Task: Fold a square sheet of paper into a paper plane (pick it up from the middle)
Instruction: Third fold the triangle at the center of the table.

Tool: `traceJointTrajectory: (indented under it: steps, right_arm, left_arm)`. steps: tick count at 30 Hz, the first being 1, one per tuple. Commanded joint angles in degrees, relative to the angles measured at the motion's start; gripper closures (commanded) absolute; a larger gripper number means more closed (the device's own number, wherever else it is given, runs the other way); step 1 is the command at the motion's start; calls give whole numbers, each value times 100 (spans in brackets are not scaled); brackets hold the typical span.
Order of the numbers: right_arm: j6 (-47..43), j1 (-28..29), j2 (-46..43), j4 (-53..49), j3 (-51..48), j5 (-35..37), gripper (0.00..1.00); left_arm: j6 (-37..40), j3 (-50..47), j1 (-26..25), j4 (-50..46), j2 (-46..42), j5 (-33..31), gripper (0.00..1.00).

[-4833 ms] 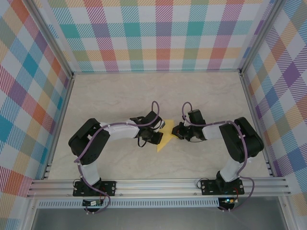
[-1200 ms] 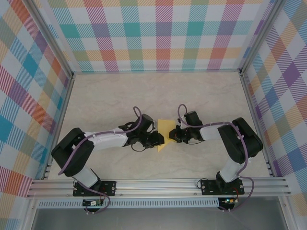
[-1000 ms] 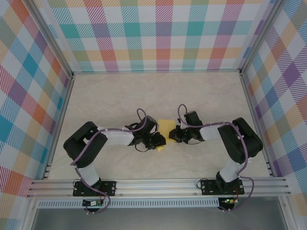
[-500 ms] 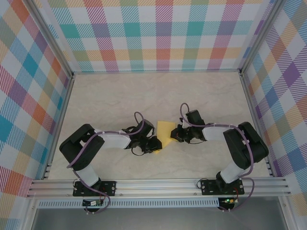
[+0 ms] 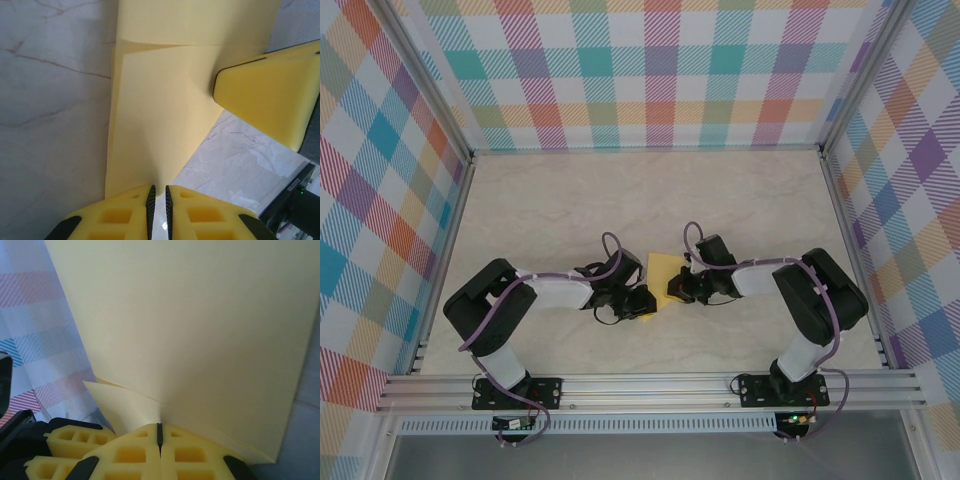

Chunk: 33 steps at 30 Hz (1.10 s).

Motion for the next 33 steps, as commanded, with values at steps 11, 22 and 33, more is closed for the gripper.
traceJointTrajectory:
  steps: [11,22,33]
  right_arm:
    - [-286,-684,-7,193,-219,445,93]
    - [-417,-770,-1036,-605,24,640,81]
    - [-310,-763,-1223,-895,-165,122,57]
  left_arm:
    - [296,-289,-40,-864,-198,-211,83]
    - [442,-230,-39,-904,-770,-80,79]
    - [824,685,122,-1497,-1131,-829,72]
